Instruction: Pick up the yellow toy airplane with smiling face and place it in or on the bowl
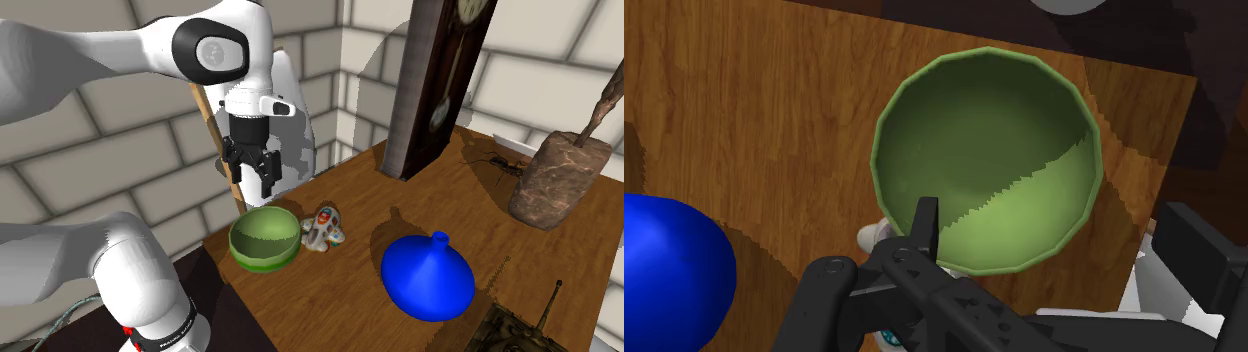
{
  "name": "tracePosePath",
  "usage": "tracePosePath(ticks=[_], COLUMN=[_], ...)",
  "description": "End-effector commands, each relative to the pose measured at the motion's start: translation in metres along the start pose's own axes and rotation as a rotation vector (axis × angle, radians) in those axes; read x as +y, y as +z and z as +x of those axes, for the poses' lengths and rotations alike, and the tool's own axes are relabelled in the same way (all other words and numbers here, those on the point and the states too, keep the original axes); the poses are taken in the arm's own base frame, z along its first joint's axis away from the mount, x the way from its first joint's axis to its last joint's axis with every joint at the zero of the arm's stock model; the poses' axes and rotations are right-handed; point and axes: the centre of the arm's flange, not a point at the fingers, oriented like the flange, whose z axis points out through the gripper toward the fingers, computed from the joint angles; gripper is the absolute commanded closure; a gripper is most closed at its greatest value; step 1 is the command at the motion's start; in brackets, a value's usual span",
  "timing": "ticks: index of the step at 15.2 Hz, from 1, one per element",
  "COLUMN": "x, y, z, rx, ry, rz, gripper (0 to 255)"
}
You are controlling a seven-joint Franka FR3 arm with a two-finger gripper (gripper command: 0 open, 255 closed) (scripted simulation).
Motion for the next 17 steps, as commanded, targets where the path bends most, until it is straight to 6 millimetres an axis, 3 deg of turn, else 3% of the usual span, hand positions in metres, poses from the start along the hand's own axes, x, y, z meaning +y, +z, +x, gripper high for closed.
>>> tracePosePath(ticks=[1,15,17], x=[0.000,0.110,0.112], y=[0.000,0.091,0.099], z=[0.000,0.140,0.143], rx=[0.000,-0.073,-0.075], ry=[0.000,-0.086,-0.088], rz=[0.000,0.082,0.084], gripper=[0,0,0])
